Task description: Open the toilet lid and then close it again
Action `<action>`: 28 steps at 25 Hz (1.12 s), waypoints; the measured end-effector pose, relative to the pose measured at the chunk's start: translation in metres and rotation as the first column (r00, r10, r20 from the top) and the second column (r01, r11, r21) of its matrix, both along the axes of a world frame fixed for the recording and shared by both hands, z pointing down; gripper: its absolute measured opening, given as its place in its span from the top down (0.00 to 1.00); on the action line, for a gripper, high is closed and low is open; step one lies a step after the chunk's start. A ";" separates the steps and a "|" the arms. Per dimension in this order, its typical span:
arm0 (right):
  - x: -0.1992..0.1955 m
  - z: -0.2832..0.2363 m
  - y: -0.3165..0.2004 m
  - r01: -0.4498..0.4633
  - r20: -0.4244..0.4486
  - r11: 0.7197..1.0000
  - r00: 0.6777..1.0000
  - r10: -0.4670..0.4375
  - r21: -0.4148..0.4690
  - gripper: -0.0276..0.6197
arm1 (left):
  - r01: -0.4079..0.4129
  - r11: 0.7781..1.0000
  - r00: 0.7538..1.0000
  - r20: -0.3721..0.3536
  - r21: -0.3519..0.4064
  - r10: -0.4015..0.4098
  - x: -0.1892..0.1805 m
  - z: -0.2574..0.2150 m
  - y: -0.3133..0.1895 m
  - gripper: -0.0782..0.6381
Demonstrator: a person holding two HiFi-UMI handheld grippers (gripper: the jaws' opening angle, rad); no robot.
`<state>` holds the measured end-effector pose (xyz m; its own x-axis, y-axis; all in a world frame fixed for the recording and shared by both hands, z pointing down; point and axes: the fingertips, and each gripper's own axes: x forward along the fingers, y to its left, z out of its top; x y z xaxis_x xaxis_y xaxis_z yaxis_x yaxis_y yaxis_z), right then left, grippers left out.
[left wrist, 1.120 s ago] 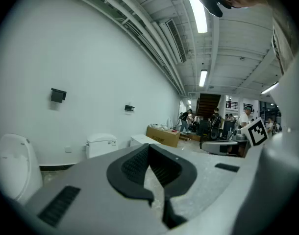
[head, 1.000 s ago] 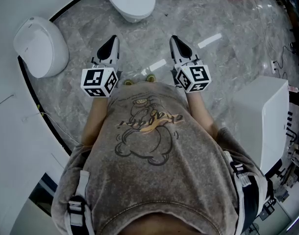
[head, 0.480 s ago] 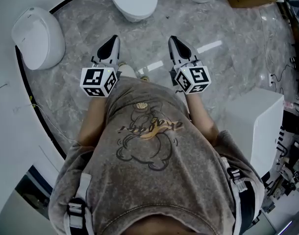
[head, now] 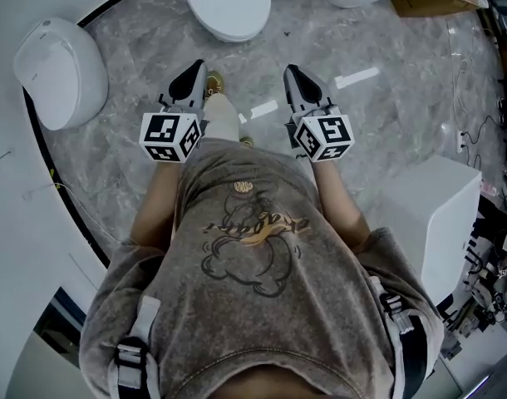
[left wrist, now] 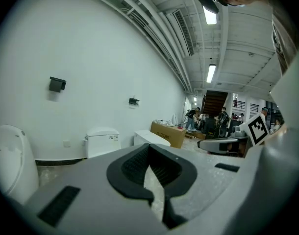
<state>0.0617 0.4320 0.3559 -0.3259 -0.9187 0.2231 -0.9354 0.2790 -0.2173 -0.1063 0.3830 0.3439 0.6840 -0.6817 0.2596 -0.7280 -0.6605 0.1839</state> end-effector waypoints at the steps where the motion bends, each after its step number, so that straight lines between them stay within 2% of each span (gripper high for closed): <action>1: 0.003 0.007 -0.010 0.003 -0.001 1.000 1.000 -0.003 -0.009 0.91 | -0.007 1.000 1.000 0.002 -0.005 0.007 0.005 0.005 -0.011 0.88; 5: 0.007 0.049 -0.051 0.009 -0.006 0.999 1.000 -0.009 -0.043 0.91 | -0.042 0.999 0.999 0.017 -0.009 0.042 0.019 0.039 -0.055 0.88; 9: 0.003 0.115 -0.093 -0.003 -0.020 0.994 1.000 0.001 -0.111 0.91 | -0.071 0.997 0.996 0.046 -0.040 0.072 0.024 0.098 -0.095 0.88; 20: -0.003 0.315 -0.186 0.080 -0.035 0.960 0.995 -0.092 -0.267 0.91 | -0.121 0.983 0.989 0.064 -0.139 0.131 0.061 0.293 -0.191 0.88; 28: -0.004 0.440 -0.230 0.107 -0.022 0.942 0.992 -0.121 -0.319 0.91 | -0.114 0.967 0.981 0.126 -0.227 0.145 0.065 0.441 -0.217 0.88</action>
<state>0.0577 0.2020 0.7962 -0.4088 -0.7557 0.5116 -0.9113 0.3076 -0.2738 -0.0413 0.1664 0.7844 0.7090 -0.5058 0.4914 -0.6675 -0.7063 0.2360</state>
